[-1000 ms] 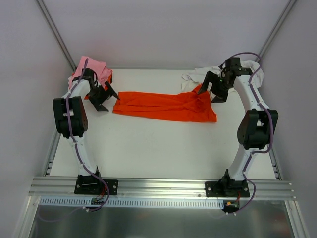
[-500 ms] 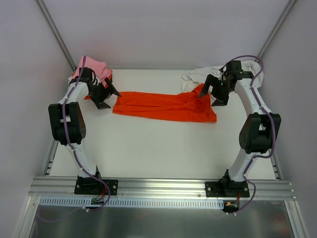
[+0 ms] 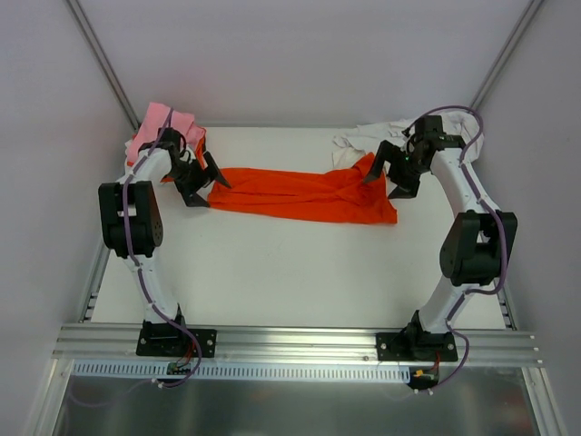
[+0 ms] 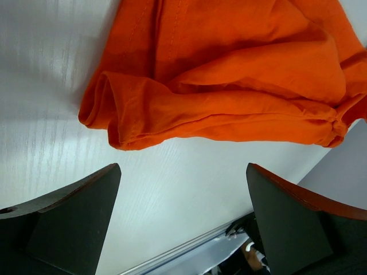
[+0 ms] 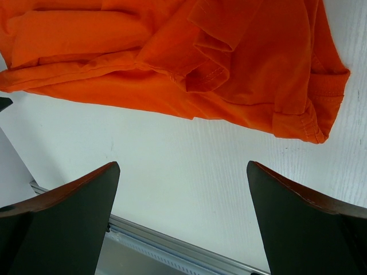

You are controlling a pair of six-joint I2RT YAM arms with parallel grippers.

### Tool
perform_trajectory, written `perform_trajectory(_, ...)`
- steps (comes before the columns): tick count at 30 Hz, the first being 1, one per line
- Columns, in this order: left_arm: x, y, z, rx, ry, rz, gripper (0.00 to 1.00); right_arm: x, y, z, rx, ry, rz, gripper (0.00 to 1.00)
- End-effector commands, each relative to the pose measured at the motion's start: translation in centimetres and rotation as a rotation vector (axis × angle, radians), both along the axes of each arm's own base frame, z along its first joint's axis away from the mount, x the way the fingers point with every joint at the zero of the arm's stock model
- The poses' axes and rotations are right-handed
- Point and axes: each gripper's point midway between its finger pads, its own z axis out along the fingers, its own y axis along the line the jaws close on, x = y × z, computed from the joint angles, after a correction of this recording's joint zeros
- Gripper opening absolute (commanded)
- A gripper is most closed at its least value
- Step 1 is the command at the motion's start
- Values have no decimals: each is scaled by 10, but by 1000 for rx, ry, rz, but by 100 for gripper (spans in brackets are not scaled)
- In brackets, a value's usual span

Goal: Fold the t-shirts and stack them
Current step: Fold the other side of the tshirt into a rectangle

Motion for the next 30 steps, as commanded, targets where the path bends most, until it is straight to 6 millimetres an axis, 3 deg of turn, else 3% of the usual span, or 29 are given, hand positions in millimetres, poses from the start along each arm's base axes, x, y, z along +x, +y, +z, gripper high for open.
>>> perform_trajectory(1,-3,1,-2,16,19,-25,93,-5,2,21,2,-64,14,99)
perform_trajectory(5,-3,3,-7,27,24,-26,83,-4,2,20,2,-63,13,99)
perform_trajectory(7,-2,4,-10,26,26,-23,58,-3,2,21,4,-65,10,99)
perform_trajectory(9,0,3,-14,23,31,-21,46,-3,3,21,5,-63,11,100)
perform_trajectory(10,1,3,-14,21,30,-18,34,-3,3,22,5,-66,11,99)
perform_trajectory(13,3,3,-18,26,36,-16,17,-2,2,22,2,-64,9,100)
perform_trajectory(17,4,3,-21,25,40,-15,14,-3,1,22,-3,-64,7,99)
perform_trajectory(20,2,2,-21,26,44,-21,16,-4,1,22,-3,-63,8,99)
perform_trajectory(23,-1,7,-16,56,38,-25,44,-4,1,22,-5,-63,10,99)
perform_trajectory(24,-1,8,-14,69,28,-36,63,-4,1,22,-5,-61,8,99)
perform_trajectory(25,-2,10,-12,83,25,-36,73,-5,1,21,-5,-60,9,100)
perform_trajectory(27,-2,16,-8,121,6,-47,81,-5,1,20,-3,-56,7,99)
perform_trajectory(30,-2,23,-5,160,-4,-40,78,-5,1,19,-3,-56,7,100)
